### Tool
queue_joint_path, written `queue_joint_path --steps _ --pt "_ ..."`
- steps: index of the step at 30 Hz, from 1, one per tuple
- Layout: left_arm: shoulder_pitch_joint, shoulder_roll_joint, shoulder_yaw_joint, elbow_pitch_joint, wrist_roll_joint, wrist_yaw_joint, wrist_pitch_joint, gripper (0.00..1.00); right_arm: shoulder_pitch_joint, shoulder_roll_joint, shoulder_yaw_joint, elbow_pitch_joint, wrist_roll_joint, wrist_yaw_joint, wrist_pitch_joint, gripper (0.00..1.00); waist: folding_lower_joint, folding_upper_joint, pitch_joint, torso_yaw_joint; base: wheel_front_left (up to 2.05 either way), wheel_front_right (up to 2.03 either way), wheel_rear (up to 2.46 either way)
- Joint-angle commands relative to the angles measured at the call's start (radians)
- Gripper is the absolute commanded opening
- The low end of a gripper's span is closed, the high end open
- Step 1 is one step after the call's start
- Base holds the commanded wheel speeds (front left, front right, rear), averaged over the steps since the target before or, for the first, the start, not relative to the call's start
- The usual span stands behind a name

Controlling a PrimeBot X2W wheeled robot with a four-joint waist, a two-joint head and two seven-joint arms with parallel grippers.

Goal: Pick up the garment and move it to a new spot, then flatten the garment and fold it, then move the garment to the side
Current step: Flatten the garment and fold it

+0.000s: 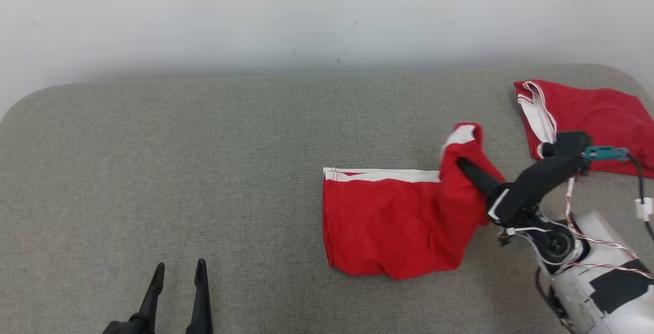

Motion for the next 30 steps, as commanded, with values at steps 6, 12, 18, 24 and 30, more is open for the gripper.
queue_joint_path --steps 6,12,18,24,30 --pt "-0.006 -0.002 -0.029 0.005 -0.022 0.006 -0.003 1.00 -0.030 0.108 0.013 -0.009 -0.024 -0.002 0.046 0.00 0.0001 -0.0001 0.005 0.030 0.00 0.00 0.00" --pt "-0.018 -0.002 -0.045 0.005 -0.024 0.011 -0.003 1.00 -0.059 0.169 0.036 0.057 -0.114 -0.002 0.024 0.00 0.0001 -0.0001 0.019 0.057 0.00 0.00 0.00" --pt "-0.034 -0.002 -0.070 0.010 -0.035 0.015 -0.003 1.00 -0.089 0.220 0.047 0.185 -0.224 -0.002 -0.030 0.00 0.0001 -0.0001 0.034 0.095 0.00 0.00 0.00" --pt "-0.037 -0.002 -0.073 0.010 -0.043 0.023 -0.003 1.00 -0.114 0.246 0.057 0.279 -0.300 -0.002 -0.081 0.21 0.0001 -0.0001 0.037 0.112 0.00 0.00 0.00" --pt "-0.022 -0.002 -0.060 0.011 -0.041 0.024 -0.003 1.00 -0.111 0.229 0.080 0.235 -0.305 -0.002 -0.149 1.00 0.0001 -0.0001 0.027 0.098 0.00 0.00 0.00"
